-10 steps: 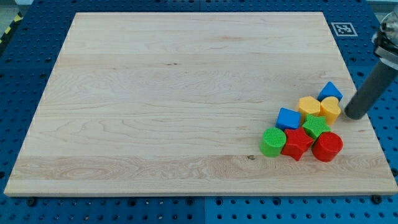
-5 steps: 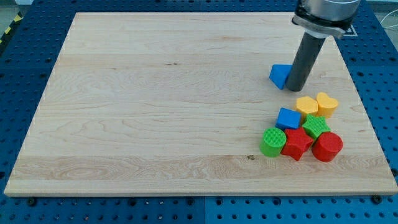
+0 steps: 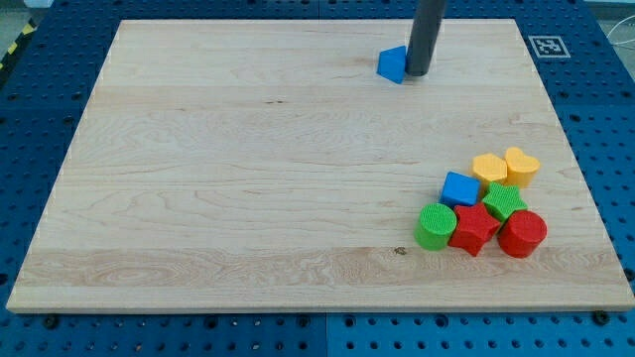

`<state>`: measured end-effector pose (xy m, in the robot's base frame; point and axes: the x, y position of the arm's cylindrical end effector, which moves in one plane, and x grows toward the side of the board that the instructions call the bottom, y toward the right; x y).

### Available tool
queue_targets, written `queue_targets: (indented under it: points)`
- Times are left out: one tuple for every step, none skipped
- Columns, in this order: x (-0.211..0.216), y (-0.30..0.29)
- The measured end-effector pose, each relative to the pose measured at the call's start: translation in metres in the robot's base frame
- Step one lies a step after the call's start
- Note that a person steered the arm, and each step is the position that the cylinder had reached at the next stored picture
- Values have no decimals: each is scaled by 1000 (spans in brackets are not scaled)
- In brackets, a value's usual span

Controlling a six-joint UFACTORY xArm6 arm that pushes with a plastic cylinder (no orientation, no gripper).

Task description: Move the blue triangle towards the top center

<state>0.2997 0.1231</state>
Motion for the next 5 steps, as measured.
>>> queue_targets:
  points:
    - [0, -27]
    - [0, -66]
    - [0, -109]
    - [-10, -141]
    - [-29, -124]
